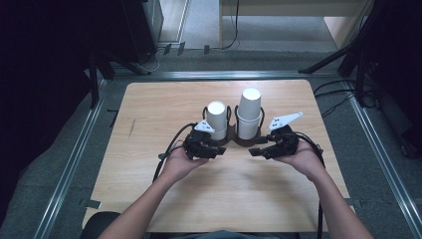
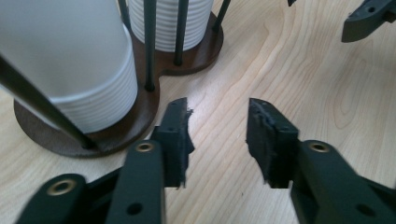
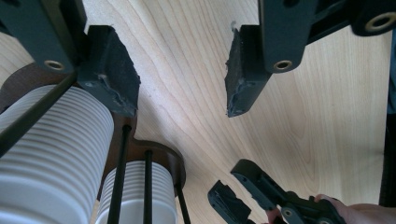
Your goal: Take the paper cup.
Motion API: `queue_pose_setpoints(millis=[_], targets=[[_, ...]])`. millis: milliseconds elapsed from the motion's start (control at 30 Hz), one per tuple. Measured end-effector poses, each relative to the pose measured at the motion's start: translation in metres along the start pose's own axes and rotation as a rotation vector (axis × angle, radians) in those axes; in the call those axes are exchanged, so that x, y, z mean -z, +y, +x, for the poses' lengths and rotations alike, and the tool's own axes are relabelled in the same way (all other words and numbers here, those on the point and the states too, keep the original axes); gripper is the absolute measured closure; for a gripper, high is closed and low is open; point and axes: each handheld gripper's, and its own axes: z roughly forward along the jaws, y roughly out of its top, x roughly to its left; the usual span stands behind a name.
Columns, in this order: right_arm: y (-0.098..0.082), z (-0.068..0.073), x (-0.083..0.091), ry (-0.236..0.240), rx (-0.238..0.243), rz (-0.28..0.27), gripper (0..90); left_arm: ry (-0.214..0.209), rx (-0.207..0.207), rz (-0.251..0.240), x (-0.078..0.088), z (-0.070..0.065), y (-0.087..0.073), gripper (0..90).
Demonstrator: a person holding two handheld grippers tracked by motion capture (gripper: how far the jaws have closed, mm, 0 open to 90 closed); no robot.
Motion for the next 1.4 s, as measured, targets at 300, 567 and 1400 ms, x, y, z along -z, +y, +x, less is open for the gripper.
queue_pose_setpoints(millis=[300,567,1400], targets=[[0.009,0.002,0.013,-0.023,-0.016,-0.022,43.7,-0.009,-0.008,-0.011,-0.006,-0.008,0.012,71.5],[0.02,0.0,0.024,-0.039,-0.013,-0.007,41.2,-0.015,0.017,-0.024,-0.011,-0.011,0.023,77.8],[0.073,-0.032,0.063,-0.11,0.029,0.048,36.3,0.047,0.035,-0.071,-0.03,-0.026,0.068,89.1]])
